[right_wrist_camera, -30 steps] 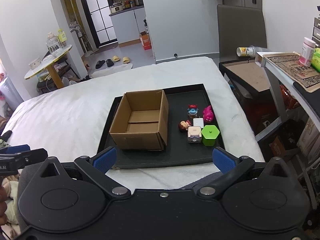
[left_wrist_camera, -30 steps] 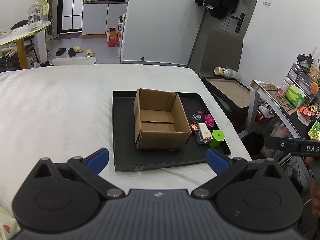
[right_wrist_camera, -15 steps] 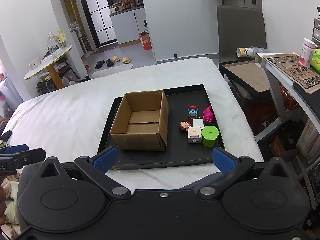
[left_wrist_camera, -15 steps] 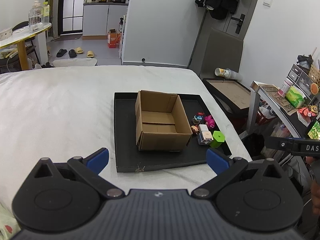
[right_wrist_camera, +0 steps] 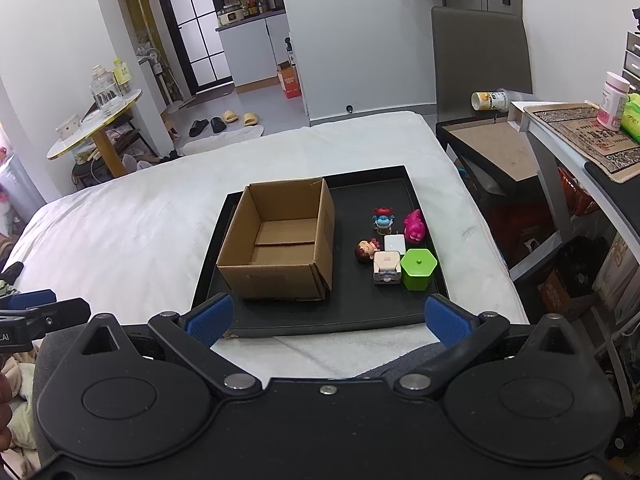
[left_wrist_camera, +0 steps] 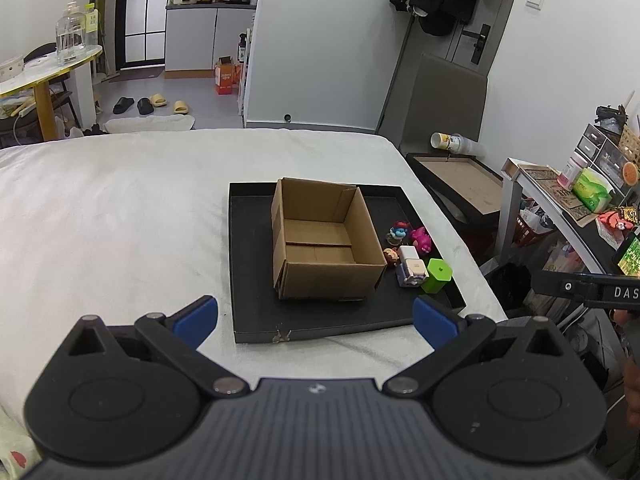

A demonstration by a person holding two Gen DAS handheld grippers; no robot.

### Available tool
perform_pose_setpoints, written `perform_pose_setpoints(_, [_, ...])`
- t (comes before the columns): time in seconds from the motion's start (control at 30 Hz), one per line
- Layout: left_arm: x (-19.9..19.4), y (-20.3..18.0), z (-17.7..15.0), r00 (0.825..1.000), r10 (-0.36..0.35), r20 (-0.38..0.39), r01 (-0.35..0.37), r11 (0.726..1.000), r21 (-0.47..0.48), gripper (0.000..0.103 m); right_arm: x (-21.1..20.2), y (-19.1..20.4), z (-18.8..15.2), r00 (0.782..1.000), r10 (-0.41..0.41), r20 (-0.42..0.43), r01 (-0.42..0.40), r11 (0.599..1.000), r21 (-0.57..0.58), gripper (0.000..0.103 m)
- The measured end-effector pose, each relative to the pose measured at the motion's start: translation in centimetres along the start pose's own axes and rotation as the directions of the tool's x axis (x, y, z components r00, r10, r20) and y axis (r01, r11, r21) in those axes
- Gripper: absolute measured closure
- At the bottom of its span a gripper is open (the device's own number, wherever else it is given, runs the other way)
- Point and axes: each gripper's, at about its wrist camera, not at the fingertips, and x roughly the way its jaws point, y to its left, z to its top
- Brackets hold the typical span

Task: Organize rigid objects

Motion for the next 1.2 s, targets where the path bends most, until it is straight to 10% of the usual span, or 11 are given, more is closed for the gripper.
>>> perform_pose_setpoints(1.2, [8.0,0.9,4.0,0.995,-0.013,-0.099,0.010,1.000,-0.029,0.000,6.8,-2.3,2.7,0.995,-0.005,-0.100,0.007,1.000,0.014,0.000])
